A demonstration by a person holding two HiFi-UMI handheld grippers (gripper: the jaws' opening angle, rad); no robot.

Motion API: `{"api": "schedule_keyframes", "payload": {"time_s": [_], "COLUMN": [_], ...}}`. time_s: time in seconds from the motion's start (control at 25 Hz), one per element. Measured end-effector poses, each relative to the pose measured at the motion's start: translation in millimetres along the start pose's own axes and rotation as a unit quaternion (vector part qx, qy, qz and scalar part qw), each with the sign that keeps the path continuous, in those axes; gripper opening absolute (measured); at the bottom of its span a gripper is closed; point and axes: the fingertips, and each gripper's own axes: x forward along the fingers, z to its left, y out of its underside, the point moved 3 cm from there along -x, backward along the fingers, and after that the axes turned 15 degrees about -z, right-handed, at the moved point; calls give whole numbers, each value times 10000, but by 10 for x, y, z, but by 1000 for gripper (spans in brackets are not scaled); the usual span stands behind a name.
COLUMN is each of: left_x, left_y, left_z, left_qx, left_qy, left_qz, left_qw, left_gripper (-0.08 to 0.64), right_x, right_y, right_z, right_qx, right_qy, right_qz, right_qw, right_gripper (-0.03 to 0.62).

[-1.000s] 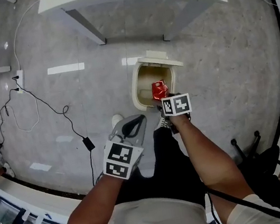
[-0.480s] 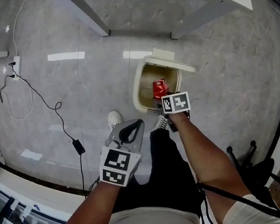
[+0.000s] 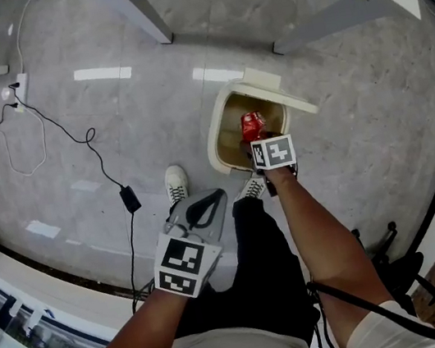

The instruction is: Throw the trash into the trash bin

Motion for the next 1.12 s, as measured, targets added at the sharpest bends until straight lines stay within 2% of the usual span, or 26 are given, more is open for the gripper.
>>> {"api": "schedule_keyframes", "payload": {"time_s": [0.2, 0.56, 0.68, 0.8, 0.92, 1.12], "left_x": [-45, -118, -194, -242, -308, -505], "left_y": [14, -193, -271, -366, -520, -660], "left_z": [29, 73, 106, 175, 226, 219], "left_qx": [-56, 21, 62, 151, 265, 330], "left_qy": [-37, 56, 101, 85, 90, 369], "left_qz": [2, -230, -286, -344, -497, -547], "left_qw": [10000, 9997, 9995, 9993, 9984, 9973], "left_gripper": [8, 8, 8, 8, 8, 8], "right_x": [-40, -309, -431, -580, -785, -1317], "right_y": [48, 16, -50, -163, -329, -634], "right_z": [35, 115, 171, 258, 437, 807], "right_qx": [-187, -402, -424, -390, -365, -504], "right_qy": [10, 76, 138, 162, 7, -259], "right_qz": [112, 68, -51, -262, -560, -1064], "right_qw": [9998, 9991, 9990, 9988, 9978, 9927], "right_gripper": [334, 333, 307, 212, 2, 2]}}
